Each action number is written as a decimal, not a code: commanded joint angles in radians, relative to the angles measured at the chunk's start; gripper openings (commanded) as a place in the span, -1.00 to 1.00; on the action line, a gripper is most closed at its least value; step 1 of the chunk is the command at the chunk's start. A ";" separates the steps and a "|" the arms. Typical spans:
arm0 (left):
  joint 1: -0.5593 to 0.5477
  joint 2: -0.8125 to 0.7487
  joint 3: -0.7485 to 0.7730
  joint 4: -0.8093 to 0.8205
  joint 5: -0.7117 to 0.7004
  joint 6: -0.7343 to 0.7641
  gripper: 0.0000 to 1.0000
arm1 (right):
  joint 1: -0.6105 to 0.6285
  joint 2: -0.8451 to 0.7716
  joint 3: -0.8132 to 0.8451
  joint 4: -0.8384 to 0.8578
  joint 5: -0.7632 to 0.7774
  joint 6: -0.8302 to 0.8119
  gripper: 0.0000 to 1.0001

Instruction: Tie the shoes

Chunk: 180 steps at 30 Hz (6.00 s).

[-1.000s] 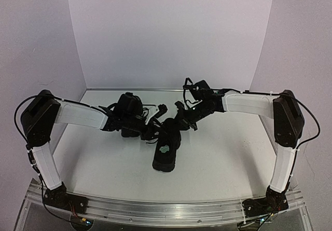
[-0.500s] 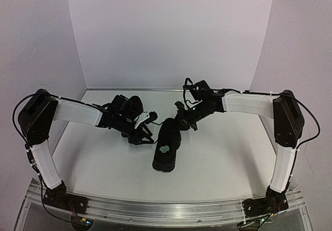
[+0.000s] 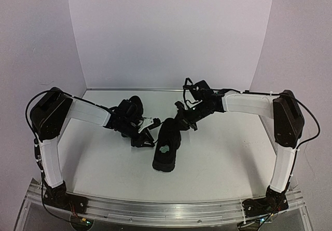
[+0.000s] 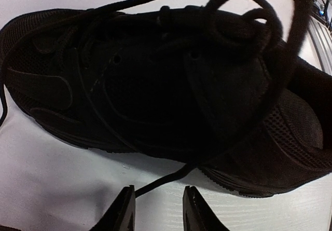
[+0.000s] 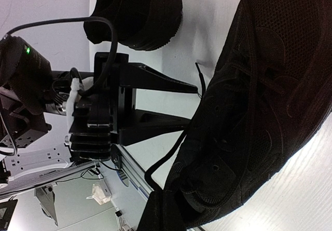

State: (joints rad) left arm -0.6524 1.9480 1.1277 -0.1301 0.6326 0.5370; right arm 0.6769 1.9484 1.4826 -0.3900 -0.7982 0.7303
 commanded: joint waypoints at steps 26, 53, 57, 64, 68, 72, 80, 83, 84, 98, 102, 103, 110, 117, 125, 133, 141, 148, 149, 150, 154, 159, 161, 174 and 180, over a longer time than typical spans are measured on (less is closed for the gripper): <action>-0.007 -0.043 0.004 -0.108 -0.142 0.064 -1.00 | 0.002 0.009 0.007 0.013 0.005 0.008 -0.84; 0.040 0.351 0.782 -0.471 -0.428 0.067 0.09 | -0.002 0.029 0.027 0.007 -0.004 -0.017 -1.00; 0.047 0.390 0.791 -0.509 -0.482 0.117 0.12 | -0.002 0.032 0.030 0.004 -0.007 -0.020 -1.00; 0.055 0.437 0.825 -0.525 -0.519 0.153 0.23 | -0.002 0.036 0.032 0.002 -0.010 -0.018 -1.00; 0.064 0.482 0.866 -0.519 -0.487 0.137 0.29 | -0.002 0.036 0.035 0.002 -0.009 -0.014 -1.00; 0.069 0.529 0.903 -0.539 -0.457 0.119 0.34 | -0.002 0.039 0.044 0.001 -0.001 -0.009 -1.00; 0.066 0.543 0.902 -0.665 -0.421 0.064 0.13 | -0.002 0.046 0.061 0.000 0.006 -0.002 -1.00; 0.060 0.527 0.880 -0.755 -0.399 0.065 0.01 | -0.003 0.043 0.061 0.000 0.009 -0.001 -1.00; 0.057 0.519 0.869 -0.776 -0.393 0.063 -0.04 | -0.003 0.041 0.060 0.000 0.011 0.000 -1.00; 0.039 0.418 0.771 -1.053 -0.213 -0.053 -0.33 | -0.004 0.025 0.041 -0.001 0.017 0.007 -1.00; 0.015 0.368 0.730 -1.033 -0.319 -0.076 -0.33 | -0.004 0.024 0.043 -0.001 0.019 0.004 -1.00; 0.013 0.364 0.723 -1.020 -0.358 -0.081 -0.29 | -0.004 0.025 0.043 0.000 0.019 0.004 -1.00; 0.010 0.374 0.728 -0.865 -0.492 -0.109 -0.19 | -0.003 0.028 0.044 0.000 0.019 0.002 -1.00; -0.011 0.390 0.700 -0.732 -0.485 -0.117 -0.20 | -0.003 0.034 0.052 0.000 0.022 0.003 -1.00; -0.018 0.388 0.639 -0.730 -0.371 -0.116 -0.81 | -0.003 0.032 0.042 0.001 0.033 0.002 -1.00; -0.016 0.169 0.573 -0.649 -0.406 -0.274 -1.00 | -0.004 0.024 0.032 0.000 0.048 -0.001 -1.00; -0.016 -0.088 0.482 -0.621 -0.481 -0.380 -1.00 | -0.003 0.024 0.035 0.002 0.070 0.004 -1.00; -0.018 -0.327 0.283 -0.630 -0.482 -0.439 -1.00 | -0.003 0.024 0.053 0.002 0.090 0.010 -1.00; -0.019 -0.354 0.252 -0.638 -0.468 -0.440 -1.00 | -0.003 0.023 0.054 0.002 0.094 0.011 -1.00; -0.024 -0.385 0.225 -0.649 -0.460 -0.438 -1.00 | -0.004 0.023 0.056 0.002 0.098 0.012 -1.00; -0.063 -0.524 0.114 -0.670 -0.404 -0.398 -1.00 | -0.004 0.017 0.056 0.002 0.113 0.018 -1.00; -0.140 -0.632 0.076 -0.643 -0.208 -0.376 -1.00 | -0.004 0.009 0.053 0.003 0.129 0.020 -1.00; -0.179 -0.645 0.084 -0.598 -0.158 -0.381 -1.00 | -0.004 0.006 0.054 0.004 0.134 0.019 -1.00; -0.418 -0.332 0.323 -0.398 -0.094 -0.307 -1.00 | -0.003 0.030 0.105 0.006 0.122 -0.014 -1.00; -0.458 -0.101 0.532 -0.367 -0.090 -0.221 -1.00 | -0.003 0.036 0.112 0.008 0.100 -0.039 -1.00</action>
State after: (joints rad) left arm -1.0964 1.7524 1.5166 -0.5636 0.5300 0.2328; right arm 0.6765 1.9812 1.5537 -0.3908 -0.6814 0.7232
